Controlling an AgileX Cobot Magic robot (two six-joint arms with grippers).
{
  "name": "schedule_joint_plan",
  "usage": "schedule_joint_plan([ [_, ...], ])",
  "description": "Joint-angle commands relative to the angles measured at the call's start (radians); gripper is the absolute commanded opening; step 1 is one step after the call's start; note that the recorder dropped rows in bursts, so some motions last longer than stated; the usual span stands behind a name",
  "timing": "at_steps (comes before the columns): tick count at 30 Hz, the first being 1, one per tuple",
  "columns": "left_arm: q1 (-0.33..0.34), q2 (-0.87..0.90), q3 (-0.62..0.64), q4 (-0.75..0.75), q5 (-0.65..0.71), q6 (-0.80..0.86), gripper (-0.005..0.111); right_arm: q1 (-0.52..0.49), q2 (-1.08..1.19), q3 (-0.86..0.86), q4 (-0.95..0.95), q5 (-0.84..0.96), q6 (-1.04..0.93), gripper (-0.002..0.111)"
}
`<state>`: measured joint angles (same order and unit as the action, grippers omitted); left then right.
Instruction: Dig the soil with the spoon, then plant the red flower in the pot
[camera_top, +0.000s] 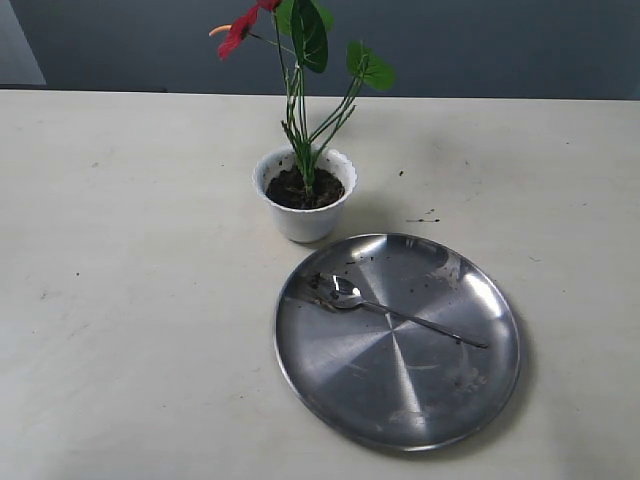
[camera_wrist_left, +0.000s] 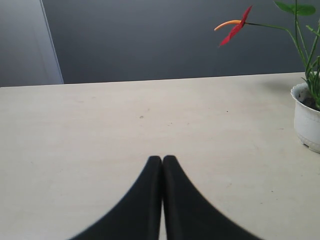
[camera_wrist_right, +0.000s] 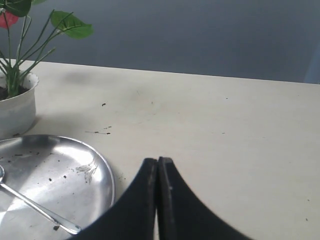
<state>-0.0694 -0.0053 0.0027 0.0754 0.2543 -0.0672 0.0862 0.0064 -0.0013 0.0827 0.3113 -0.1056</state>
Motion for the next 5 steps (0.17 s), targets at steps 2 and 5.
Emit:
schedule_joint_plan([
  [2, -0.004, 0.005, -0.003, -0.003, -0.008, 0.001, 0.002, -0.005, -0.006, 0.001, -0.003, -0.006, -0.004, -0.001],
  [5, -0.004, 0.005, -0.003, -0.003, -0.008, 0.001, 0.002, -0.005, -0.006, 0.001, -0.003, -0.006, -0.004, -0.001],
])
